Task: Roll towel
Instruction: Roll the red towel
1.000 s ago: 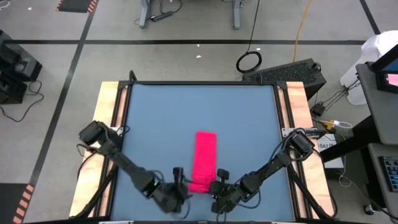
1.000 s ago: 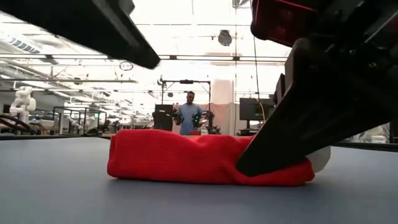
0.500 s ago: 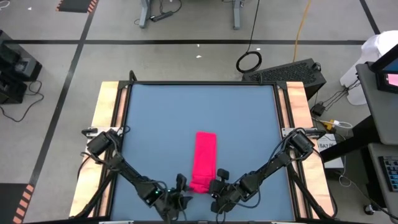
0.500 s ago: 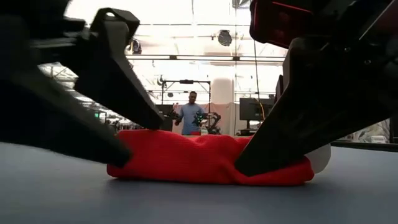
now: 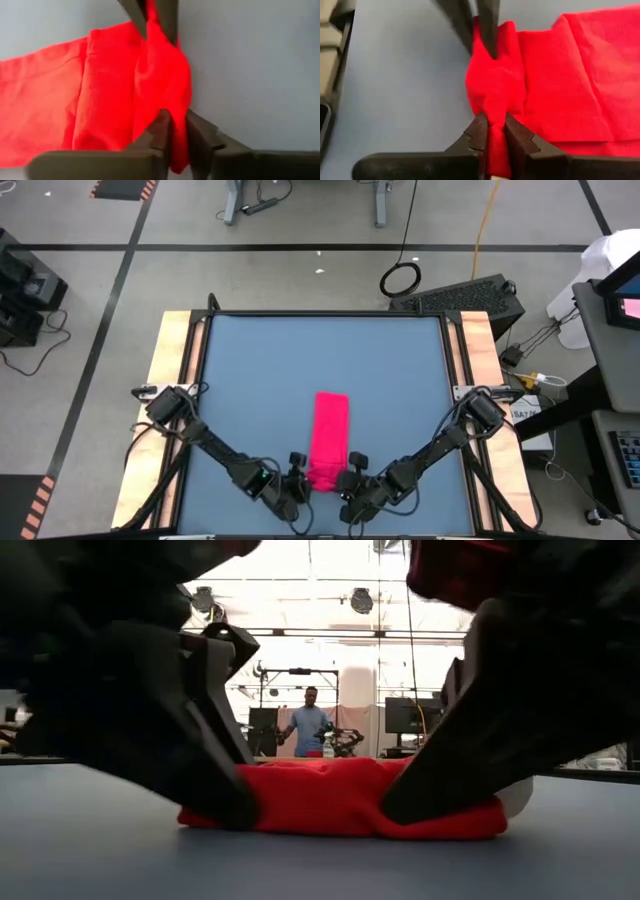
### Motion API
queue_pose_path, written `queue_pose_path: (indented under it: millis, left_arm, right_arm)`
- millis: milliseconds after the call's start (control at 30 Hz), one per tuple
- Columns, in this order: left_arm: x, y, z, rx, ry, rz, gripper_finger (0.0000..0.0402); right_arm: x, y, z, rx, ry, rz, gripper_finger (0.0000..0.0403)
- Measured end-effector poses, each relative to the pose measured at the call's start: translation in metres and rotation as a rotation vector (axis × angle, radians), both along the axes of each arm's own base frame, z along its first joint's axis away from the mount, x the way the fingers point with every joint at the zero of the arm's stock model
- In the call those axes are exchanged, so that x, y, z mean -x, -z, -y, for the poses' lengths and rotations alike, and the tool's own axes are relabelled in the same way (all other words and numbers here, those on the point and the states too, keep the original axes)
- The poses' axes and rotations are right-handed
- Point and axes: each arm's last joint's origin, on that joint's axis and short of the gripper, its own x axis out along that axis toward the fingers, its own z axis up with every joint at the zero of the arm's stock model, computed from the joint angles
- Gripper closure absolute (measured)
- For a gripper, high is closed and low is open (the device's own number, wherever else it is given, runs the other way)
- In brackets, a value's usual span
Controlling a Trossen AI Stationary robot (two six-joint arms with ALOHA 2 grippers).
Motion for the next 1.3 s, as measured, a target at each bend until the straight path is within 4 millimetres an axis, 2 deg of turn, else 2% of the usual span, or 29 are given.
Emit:
queue_pose_path:
  millis: [100,300,400,500,633,767,967,1300]
  left_arm:
    - [-0.004,-0.002,-0.006,0.066,-0.050,-0.015,0.0387]
    - [-0.012,-0.010,-0.020,0.238,-0.065,-0.091,0.0379]
    - [-0.019,-0.011,-0.030,0.336,-0.075,-0.139,0.0379]
    - [-0.027,-0.011,-0.043,0.435,-0.110,-0.182,0.0380]
    - [-0.035,-0.012,-0.057,0.525,-0.097,-0.230,0.0380]
    - [-0.041,-0.012,-0.071,0.585,-0.088,-0.260,0.0381]
    - [-0.046,-0.012,-0.081,0.625,-0.085,-0.276,0.0381]
    - [-0.046,-0.012,-0.082,0.633,-0.080,-0.282,0.0381]
  right_arm:
    - [0.005,-0.003,-0.007,0.099,-0.077,0.013,0.0361]
    - [0.026,-0.030,-0.032,0.267,-0.249,0.102,0.0285]
    - [0.041,-0.028,-0.045,0.412,-0.300,0.136,0.0247]
    - [0.050,-0.021,-0.056,0.545,-0.296,0.180,0.0225]
    - [0.053,-0.004,-0.058,0.655,-0.263,0.174,0.0220]
    - [0.045,0.010,-0.051,0.674,-0.246,0.142,0.0231]
    - [0.037,0.011,-0.044,0.699,-0.247,0.131,0.0247]
    - [0.027,0.014,-0.029,0.691,-0.198,0.096,0.0248]
